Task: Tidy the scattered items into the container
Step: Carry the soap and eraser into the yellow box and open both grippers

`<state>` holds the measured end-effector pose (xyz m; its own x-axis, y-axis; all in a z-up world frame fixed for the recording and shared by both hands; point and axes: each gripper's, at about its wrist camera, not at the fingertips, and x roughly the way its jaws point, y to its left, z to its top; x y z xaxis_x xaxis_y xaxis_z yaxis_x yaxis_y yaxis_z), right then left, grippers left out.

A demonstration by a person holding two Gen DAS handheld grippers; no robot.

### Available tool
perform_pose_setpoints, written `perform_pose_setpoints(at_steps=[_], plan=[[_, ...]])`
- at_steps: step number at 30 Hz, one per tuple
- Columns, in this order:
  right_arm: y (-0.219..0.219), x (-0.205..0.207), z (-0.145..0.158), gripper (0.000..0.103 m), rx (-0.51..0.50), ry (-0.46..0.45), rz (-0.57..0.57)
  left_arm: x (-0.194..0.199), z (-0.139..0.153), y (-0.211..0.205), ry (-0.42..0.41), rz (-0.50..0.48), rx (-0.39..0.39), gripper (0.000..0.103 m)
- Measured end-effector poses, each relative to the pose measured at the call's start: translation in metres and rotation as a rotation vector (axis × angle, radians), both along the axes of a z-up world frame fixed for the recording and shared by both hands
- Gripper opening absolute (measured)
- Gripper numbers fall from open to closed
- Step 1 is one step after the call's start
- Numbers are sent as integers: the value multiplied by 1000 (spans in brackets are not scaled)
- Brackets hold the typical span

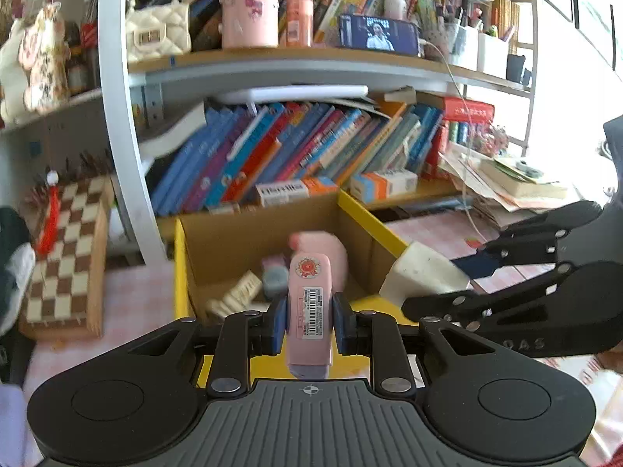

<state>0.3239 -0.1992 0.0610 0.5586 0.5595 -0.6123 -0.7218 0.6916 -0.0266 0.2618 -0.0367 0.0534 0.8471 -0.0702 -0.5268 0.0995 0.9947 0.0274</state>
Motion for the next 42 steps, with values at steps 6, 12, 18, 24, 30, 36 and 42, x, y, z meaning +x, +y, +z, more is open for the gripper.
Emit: perform_pose_setpoints(at_steps=[6, 12, 18, 24, 30, 36, 42], plan=[[16, 37, 19, 34, -29, -90, 41, 29, 11, 7, -23, 11, 49, 23], [45, 83, 6, 34, -128, -90, 86, 68, -7, 19, 50, 53, 64, 23], [70, 113, -26, 34, -260, -51, 142, 96, -31, 19, 143, 48, 116, 23], [86, 129, -56, 34, -347, 15, 183, 109, -49, 14, 206, 28, 132, 23], [93, 142, -73, 34, -372, 94, 179, 119, -66, 10, 282, 14, 148, 23], [97, 144, -76, 36, -386, 122, 192, 126, -70, 11, 313, 12, 149, 23], [100, 146, -76, 39, -384, 139, 203, 127, -69, 8, 311, 28, 165, 24]])
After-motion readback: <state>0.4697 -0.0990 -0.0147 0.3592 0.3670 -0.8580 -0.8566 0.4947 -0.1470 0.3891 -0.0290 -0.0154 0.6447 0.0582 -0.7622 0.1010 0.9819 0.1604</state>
